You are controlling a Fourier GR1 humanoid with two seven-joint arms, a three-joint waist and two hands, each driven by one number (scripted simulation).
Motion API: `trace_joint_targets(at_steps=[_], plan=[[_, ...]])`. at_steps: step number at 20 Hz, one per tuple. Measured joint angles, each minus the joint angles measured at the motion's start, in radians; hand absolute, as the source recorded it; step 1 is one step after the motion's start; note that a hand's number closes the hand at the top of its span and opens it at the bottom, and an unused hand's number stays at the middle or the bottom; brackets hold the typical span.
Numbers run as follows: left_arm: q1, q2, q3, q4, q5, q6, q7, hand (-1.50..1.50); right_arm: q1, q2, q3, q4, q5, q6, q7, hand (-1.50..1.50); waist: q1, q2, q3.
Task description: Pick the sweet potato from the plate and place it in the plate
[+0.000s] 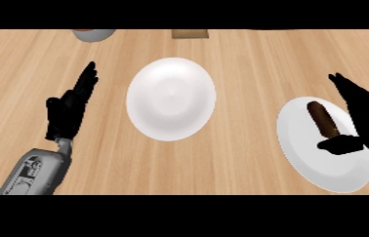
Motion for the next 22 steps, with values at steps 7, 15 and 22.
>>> trace_joint_targets(at_steps=[7, 15, 22], plan=[[0.009, -0.031, -0.004, -0.014, -0.027, -0.001, 0.007, 0.0, -0.048, -0.036, -0.012, -0.075, -0.023, 0.256, 0.226, -1.5, 0.01, 0.004, 0.002], [-0.03, -0.055, 0.048, 0.009, -0.061, -0.043, 0.033, 0.0, -0.09, 0.026, -0.07, 0.026, 0.014, 0.367, 0.201, -1.5, 0.014, 0.006, 0.003], [0.004, -0.065, 0.072, -0.034, -0.079, -0.07, 0.037, 0.0, -0.114, 0.057, -0.076, 0.198, 0.101, 0.39, 0.136, -1.5, 0.018, 0.007, 0.004]])
